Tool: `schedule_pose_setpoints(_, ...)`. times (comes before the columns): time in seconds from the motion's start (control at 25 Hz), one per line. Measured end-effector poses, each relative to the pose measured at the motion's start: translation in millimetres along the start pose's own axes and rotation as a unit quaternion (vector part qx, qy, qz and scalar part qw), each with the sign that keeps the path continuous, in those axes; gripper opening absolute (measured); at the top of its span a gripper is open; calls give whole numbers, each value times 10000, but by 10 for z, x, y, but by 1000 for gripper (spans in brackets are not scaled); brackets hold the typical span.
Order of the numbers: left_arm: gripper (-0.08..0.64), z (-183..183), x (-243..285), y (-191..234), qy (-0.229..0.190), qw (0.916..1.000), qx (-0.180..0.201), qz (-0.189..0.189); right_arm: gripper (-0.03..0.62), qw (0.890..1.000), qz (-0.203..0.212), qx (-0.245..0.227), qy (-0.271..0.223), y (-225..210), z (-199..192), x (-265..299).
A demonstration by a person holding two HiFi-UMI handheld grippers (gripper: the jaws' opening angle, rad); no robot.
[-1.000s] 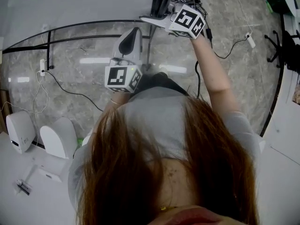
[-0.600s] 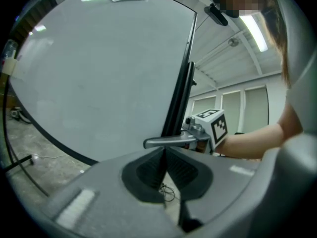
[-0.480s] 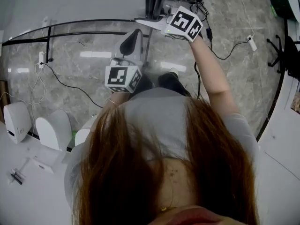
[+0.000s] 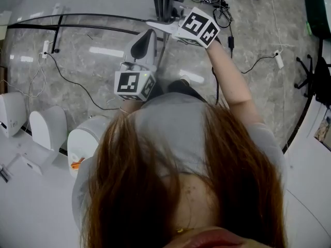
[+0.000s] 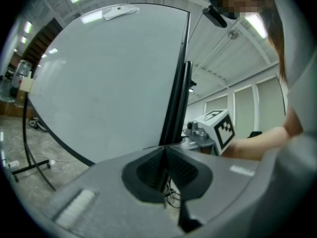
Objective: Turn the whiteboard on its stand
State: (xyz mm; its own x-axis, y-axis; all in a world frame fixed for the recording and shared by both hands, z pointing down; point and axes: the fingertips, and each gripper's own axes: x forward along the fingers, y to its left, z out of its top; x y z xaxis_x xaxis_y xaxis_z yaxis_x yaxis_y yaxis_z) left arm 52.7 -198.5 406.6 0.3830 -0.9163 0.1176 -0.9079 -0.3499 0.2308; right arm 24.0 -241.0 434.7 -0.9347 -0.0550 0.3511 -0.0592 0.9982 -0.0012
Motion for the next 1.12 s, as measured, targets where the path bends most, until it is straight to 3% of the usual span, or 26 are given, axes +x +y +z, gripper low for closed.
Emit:
schedule_pose_setpoints(0.56, 2, -238, -182, -578, -86, 9985, -66, 528, 146, 9996, 237, 126, -94, 300, -280, -711)
schedule_pose_setpoints(0.92, 2, -451, -374, -744, 256, 9989, -277, -272, 141, 9996, 28, 160, -245, 319, -444, -1069)
schedule_pose_setpoints(1.12, 2, -617, -449, -1095, 524, 9952, -30, -823, 141, 9996, -70, 207, -160, 405, -542, -1392)
